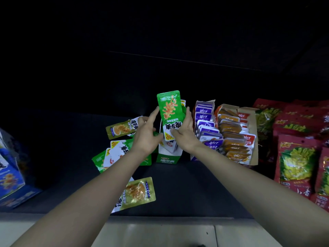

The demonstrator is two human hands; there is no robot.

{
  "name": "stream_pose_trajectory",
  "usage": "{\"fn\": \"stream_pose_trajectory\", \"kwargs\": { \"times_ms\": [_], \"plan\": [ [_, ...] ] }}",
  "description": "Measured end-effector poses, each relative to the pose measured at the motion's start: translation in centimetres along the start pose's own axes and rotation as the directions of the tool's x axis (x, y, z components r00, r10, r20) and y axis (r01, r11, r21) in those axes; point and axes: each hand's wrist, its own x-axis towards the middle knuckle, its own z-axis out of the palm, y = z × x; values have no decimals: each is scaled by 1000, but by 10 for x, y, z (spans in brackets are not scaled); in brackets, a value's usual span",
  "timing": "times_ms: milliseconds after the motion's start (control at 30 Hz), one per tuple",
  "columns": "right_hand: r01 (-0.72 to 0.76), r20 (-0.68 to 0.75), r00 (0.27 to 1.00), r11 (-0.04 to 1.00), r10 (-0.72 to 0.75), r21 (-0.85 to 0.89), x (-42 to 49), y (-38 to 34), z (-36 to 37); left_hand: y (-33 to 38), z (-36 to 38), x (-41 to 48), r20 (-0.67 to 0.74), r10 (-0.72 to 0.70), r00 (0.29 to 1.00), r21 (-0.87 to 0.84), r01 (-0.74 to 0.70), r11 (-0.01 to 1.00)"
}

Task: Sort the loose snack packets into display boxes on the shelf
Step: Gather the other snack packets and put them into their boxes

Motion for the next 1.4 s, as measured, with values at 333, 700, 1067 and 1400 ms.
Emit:
{"fn": "stream_pose_trajectory", "kwargs": {
  "times_ms": [333,700,1067,1400],
  "plan": [
    [62,-144,988,996,-51,69,-1,5,-7,9,5,2,-170,128,977,-133,-152,979],
    [525,-270,806,847,-527,-87,-24,-48,-5,-34,-42,-6,-53,62,997,142,-54,988],
    [321,498,867,722,37,-613,-46,-42,98,-88,-87,-56,168,-362,917,618,188,763],
    [229,336,941,775,-23,-589,-29,-11,71,-85,-61,-36,68,-354,933,607,243,756]
  ]
}}
